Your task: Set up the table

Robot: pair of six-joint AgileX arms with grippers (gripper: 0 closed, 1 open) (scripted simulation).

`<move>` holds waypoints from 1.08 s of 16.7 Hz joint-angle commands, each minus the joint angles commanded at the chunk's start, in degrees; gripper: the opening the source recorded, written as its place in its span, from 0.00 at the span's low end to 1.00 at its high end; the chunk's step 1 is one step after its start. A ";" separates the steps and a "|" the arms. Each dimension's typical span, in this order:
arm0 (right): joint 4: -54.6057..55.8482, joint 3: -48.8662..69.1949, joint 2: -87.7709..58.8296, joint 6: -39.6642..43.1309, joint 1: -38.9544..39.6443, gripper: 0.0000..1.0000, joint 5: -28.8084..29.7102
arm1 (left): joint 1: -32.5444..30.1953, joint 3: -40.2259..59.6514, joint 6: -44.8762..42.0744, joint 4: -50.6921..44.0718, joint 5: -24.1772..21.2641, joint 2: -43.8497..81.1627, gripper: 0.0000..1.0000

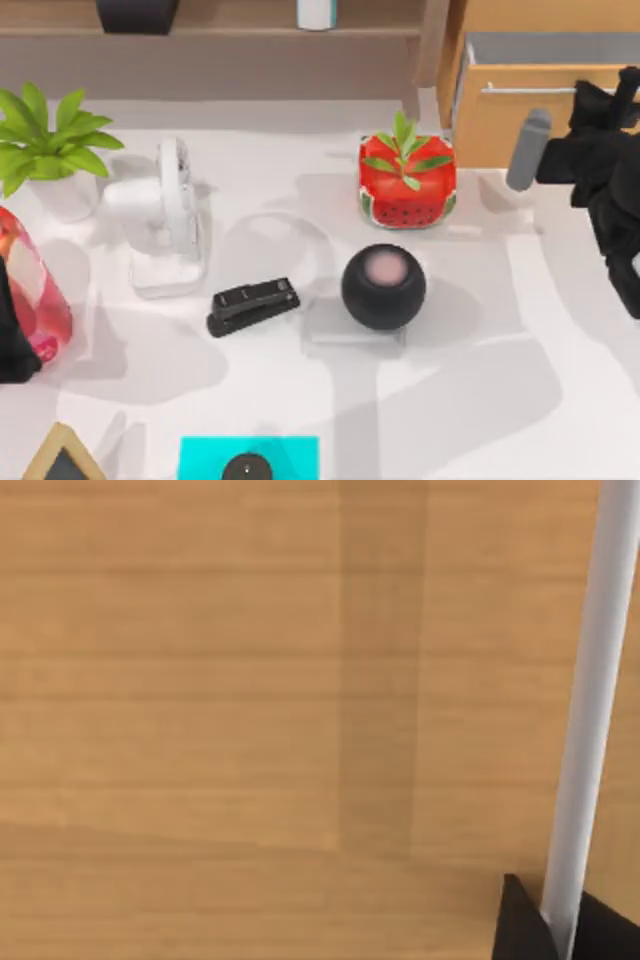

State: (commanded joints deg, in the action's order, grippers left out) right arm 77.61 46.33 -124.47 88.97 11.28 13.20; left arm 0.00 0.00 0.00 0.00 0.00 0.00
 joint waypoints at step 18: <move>-9.68 16.93 -7.40 -0.08 -1.90 0.00 -1.86 | 0.00 0.00 0.00 0.00 0.00 0.00 1.00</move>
State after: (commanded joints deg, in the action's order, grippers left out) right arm 67.94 63.26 -131.86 88.89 9.38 11.34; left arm 0.00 0.00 0.00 0.00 0.00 0.00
